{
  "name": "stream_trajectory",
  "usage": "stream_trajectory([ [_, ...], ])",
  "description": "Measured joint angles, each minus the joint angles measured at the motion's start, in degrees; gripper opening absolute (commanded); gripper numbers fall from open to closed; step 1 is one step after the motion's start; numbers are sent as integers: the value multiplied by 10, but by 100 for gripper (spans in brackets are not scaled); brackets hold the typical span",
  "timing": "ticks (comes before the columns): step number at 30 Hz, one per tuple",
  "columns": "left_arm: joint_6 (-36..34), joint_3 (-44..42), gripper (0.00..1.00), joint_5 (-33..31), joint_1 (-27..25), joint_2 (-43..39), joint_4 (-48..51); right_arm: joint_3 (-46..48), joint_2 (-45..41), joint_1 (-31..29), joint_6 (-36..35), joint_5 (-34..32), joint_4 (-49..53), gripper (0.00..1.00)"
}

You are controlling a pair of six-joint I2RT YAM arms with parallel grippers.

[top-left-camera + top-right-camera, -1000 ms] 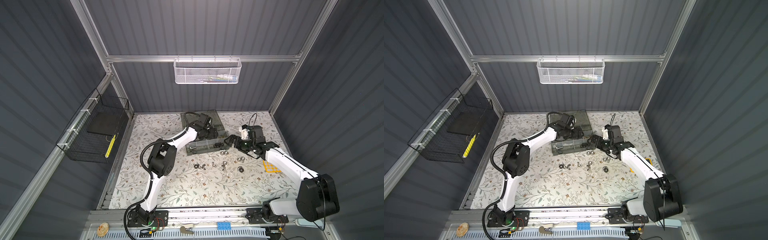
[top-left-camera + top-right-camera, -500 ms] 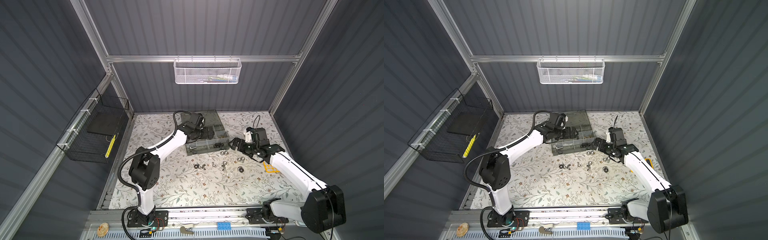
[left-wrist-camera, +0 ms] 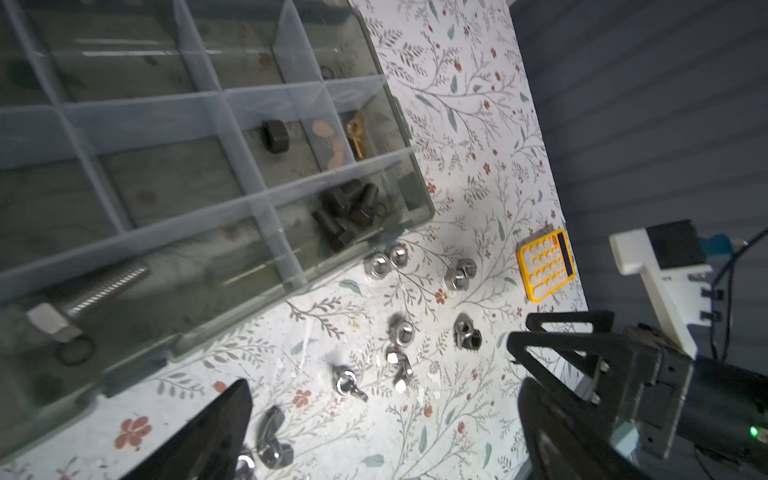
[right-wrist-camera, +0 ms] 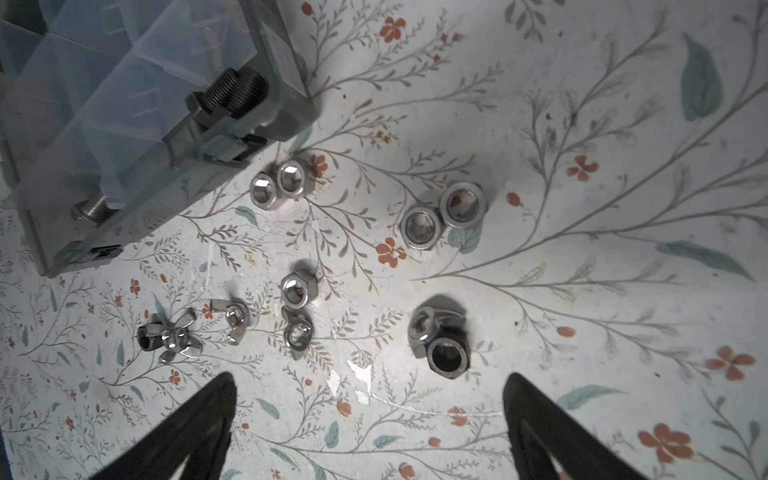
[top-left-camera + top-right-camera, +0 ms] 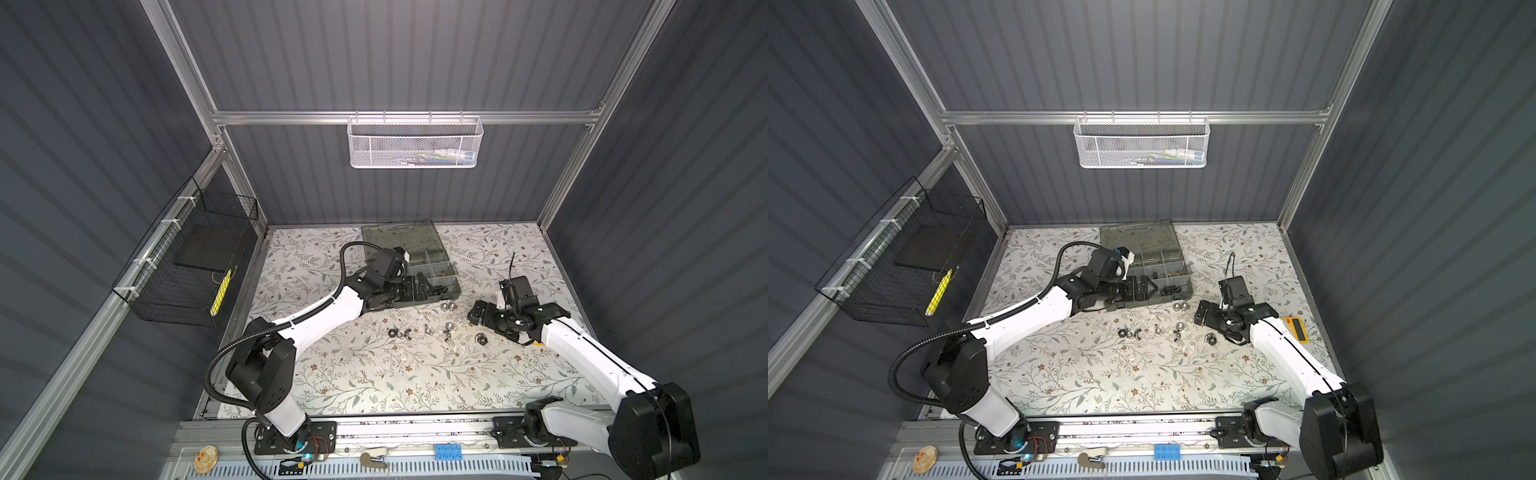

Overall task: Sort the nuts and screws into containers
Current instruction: 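Lower the right gripper onto a black hex nut and close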

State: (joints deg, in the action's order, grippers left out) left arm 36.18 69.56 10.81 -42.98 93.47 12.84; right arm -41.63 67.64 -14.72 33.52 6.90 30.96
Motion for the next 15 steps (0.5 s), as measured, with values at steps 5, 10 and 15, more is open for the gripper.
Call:
stream_trajectory([
  [5,24,-38,100,15,-33,0,-42,47,1,-4,13,-11,-1,89],
  [10,50,-64,100,33,-38,0,-78,62,14,-7,24,-29,-1,70],
  [15,69,-71,100,45,-42,0,-115,62,52,-7,26,-40,-9,58],
])
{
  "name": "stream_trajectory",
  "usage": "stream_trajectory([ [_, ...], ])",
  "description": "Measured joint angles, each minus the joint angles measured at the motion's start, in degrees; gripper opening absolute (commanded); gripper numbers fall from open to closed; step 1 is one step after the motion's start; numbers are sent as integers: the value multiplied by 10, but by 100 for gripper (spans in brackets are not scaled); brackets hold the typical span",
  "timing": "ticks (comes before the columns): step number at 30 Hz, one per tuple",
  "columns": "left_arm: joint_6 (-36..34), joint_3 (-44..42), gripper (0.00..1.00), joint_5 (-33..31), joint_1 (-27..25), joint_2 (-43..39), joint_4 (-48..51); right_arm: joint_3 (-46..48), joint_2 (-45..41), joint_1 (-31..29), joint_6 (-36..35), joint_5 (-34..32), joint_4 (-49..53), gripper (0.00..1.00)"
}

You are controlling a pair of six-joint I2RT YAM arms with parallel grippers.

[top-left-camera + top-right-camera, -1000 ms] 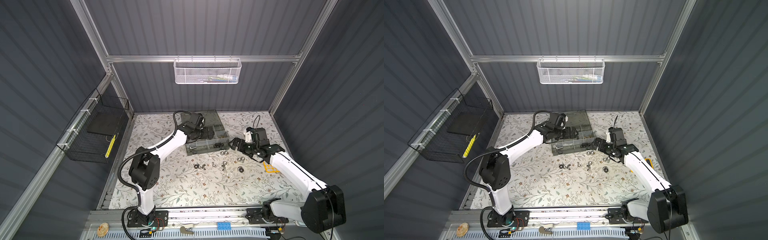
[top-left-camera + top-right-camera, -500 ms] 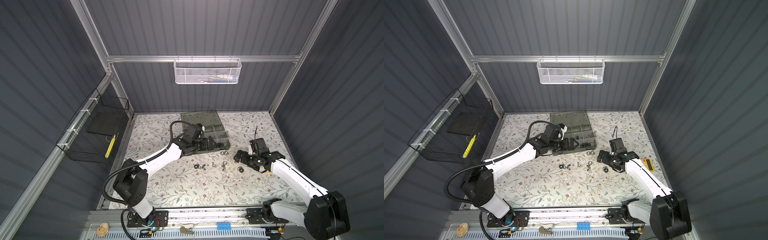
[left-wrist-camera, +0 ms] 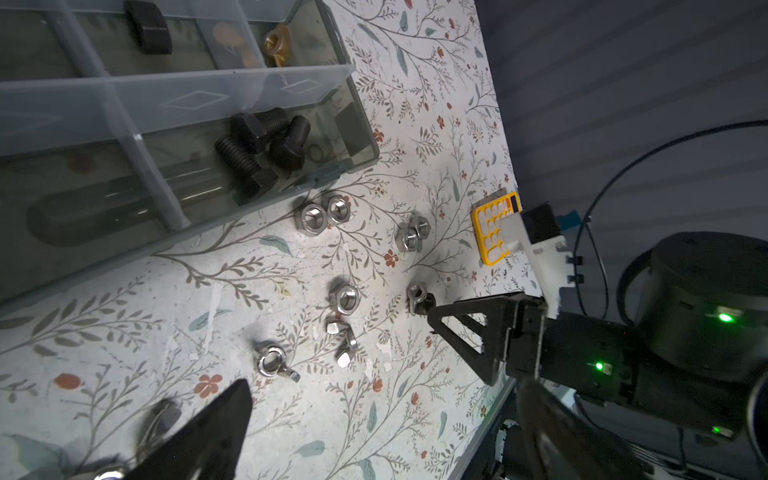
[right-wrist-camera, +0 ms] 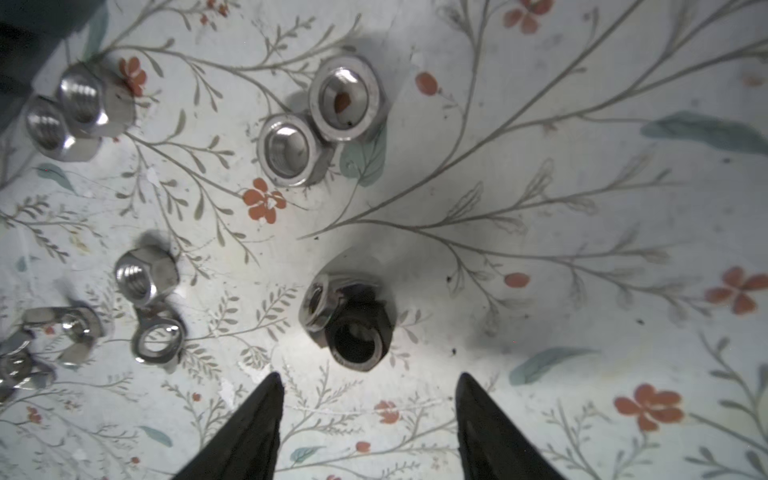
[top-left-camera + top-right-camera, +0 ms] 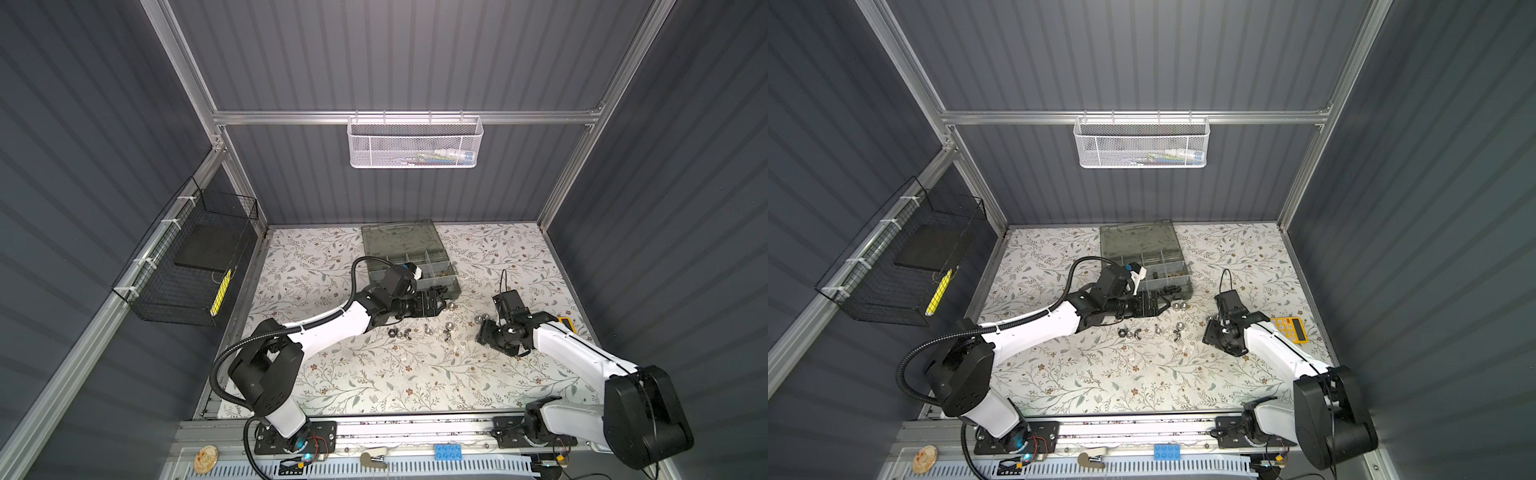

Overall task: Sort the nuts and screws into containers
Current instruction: 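Lower the right gripper onto a black hex nut and close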

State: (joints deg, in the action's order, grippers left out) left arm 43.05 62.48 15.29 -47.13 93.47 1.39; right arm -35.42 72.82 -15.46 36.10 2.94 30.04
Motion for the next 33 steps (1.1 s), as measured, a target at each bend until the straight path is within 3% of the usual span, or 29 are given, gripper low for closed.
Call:
stream_trajectory([
  [21,25,-22,100,13,-15,13,-32,-32,83,-5,-8,-18,-30,35],
  [33,25,-22,100,13,-15,13,-32,-32,83,-39,-5,-14,-30,29],
])
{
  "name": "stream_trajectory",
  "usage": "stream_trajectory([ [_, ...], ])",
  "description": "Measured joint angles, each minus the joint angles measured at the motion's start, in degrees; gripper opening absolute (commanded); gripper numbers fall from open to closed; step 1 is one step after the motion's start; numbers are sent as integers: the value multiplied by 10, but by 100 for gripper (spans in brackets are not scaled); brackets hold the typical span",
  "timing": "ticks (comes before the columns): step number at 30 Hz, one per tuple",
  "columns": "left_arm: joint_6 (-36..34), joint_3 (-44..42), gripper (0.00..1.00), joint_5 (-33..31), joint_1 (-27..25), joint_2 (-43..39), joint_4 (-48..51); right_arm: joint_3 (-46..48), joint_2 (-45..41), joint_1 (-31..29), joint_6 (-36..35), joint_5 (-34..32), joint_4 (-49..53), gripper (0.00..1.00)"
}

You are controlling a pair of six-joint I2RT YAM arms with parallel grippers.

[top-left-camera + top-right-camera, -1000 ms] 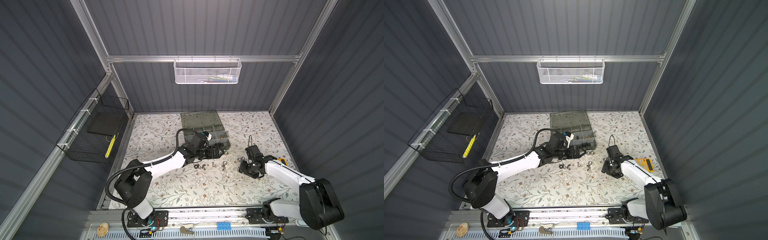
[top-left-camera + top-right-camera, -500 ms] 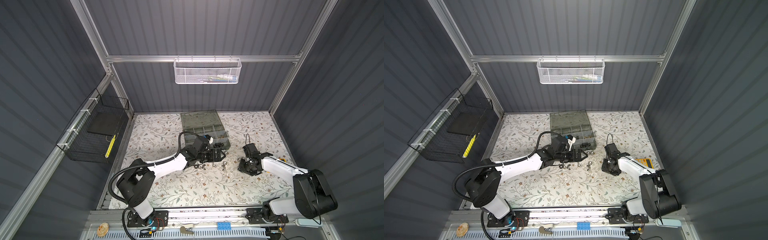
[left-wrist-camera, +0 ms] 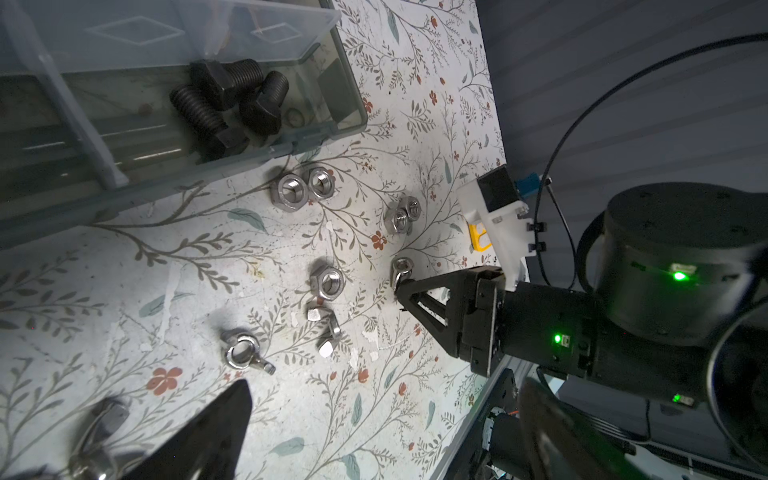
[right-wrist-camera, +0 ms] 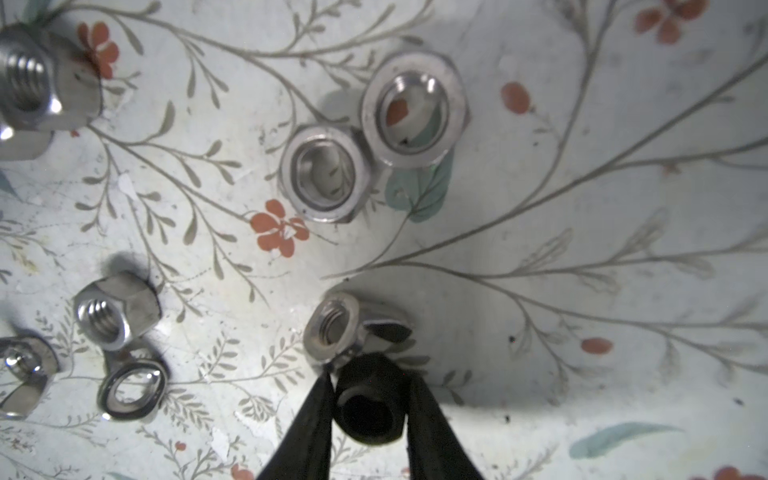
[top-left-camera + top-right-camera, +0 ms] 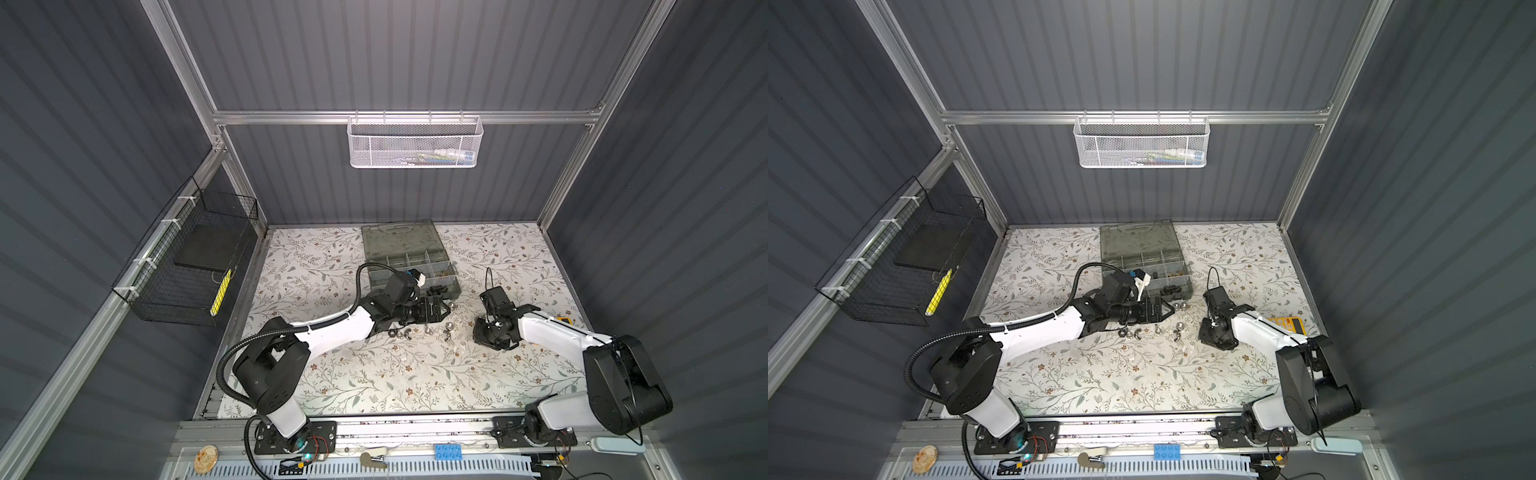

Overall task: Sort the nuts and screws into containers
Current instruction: 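Lower the right gripper onto a black hex nut and close, then lift the black hex nut with the right gripper over the box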

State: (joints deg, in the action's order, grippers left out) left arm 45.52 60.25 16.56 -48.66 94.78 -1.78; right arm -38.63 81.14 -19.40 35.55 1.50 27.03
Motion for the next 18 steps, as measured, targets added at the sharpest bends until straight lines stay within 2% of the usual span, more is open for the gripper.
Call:
stream_trajectory([
  [8,0,-10,100,-4,0,0,5,-7,9,-11,2,-2,-4,21],
  [18,-3,-6,100,-12,0,-1,21,-43,10,-18,0,9,11,19],
])
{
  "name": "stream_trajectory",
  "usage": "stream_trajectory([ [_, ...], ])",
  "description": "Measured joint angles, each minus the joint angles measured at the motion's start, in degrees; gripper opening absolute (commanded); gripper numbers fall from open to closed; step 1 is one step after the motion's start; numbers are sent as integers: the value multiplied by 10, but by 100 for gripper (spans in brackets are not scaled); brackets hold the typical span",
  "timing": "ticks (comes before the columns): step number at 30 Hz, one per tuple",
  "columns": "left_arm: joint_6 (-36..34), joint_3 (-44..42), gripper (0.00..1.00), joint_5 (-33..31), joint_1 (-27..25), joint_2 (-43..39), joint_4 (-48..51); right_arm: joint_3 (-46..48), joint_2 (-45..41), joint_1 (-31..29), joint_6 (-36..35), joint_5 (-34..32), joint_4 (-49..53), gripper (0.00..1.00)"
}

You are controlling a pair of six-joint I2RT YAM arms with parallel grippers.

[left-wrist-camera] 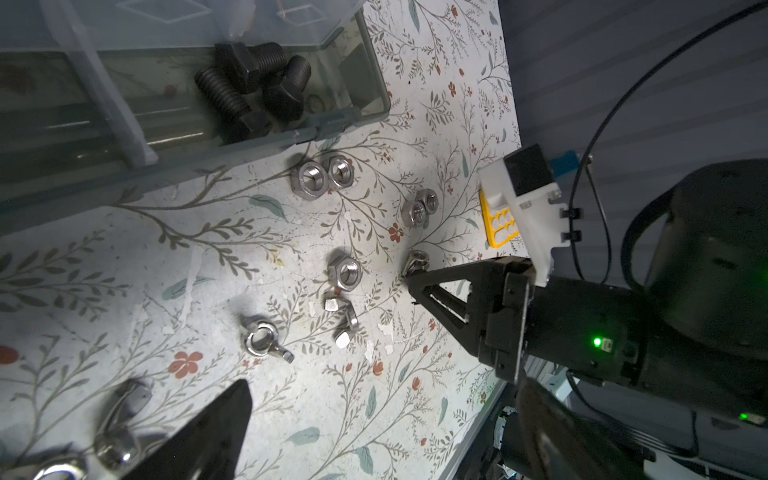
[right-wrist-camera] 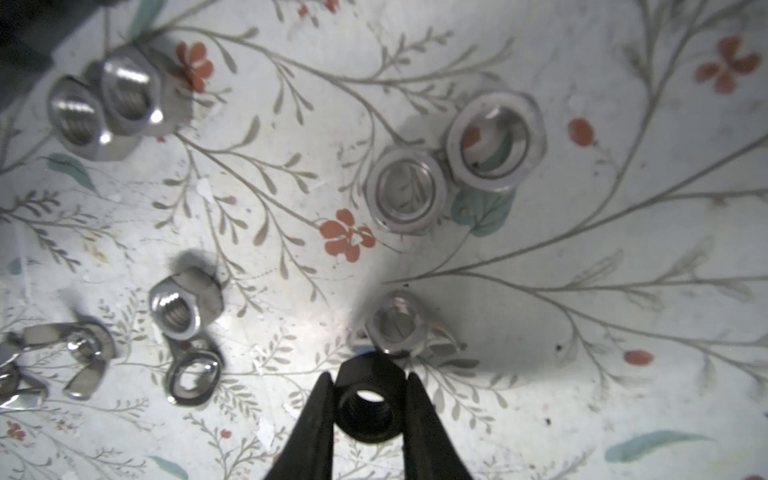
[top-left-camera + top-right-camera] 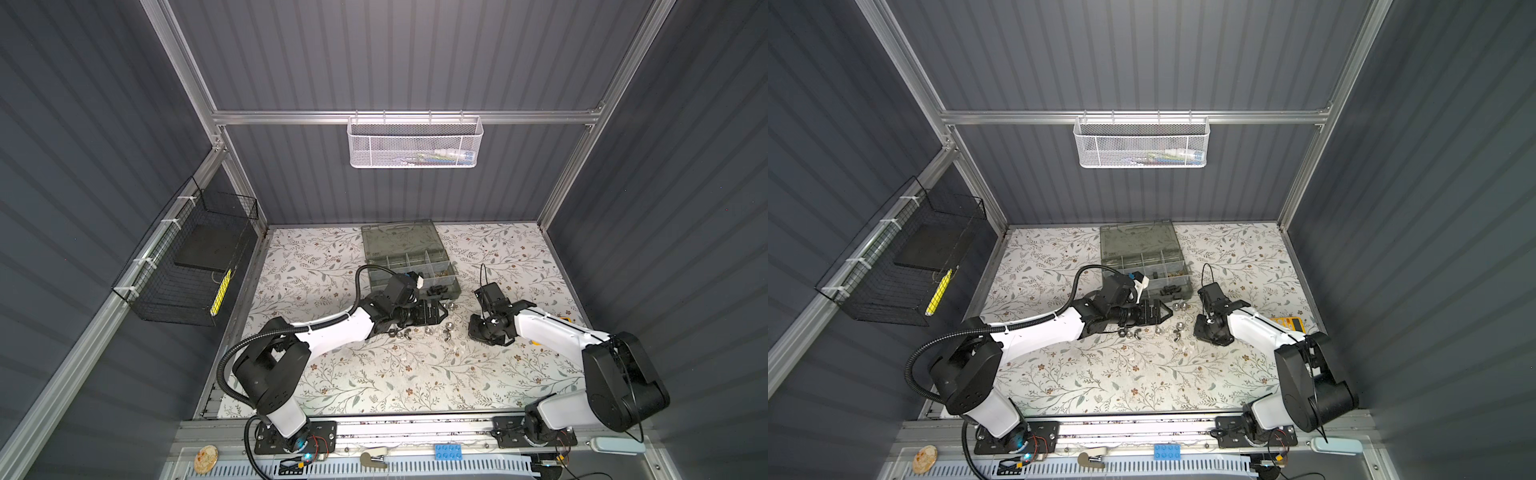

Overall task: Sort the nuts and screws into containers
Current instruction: 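Lift the black hex nut with the right gripper over the box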

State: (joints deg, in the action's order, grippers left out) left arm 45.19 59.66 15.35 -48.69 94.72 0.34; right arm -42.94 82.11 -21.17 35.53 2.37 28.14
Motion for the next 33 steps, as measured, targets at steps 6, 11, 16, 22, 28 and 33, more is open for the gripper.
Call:
stream_trajectory([
  [6,-19,24,100,-18,0,-10,37,-53,-9,0,-2,24,8,19],
  [11,-29,40,100,-25,6,-30,55,-121,-5,0,-12,38,24,19],
  [16,-37,46,100,-29,20,-53,76,-205,27,0,-22,57,30,19],
  [22,-53,50,100,-33,53,-73,103,-294,88,0,-31,91,35,19],
  [28,-72,50,100,-33,94,-95,130,-367,152,-7,-32,124,33,20],
  [33,-90,50,100,-31,123,-107,153,-441,218,-21,-31,141,32,20],
])
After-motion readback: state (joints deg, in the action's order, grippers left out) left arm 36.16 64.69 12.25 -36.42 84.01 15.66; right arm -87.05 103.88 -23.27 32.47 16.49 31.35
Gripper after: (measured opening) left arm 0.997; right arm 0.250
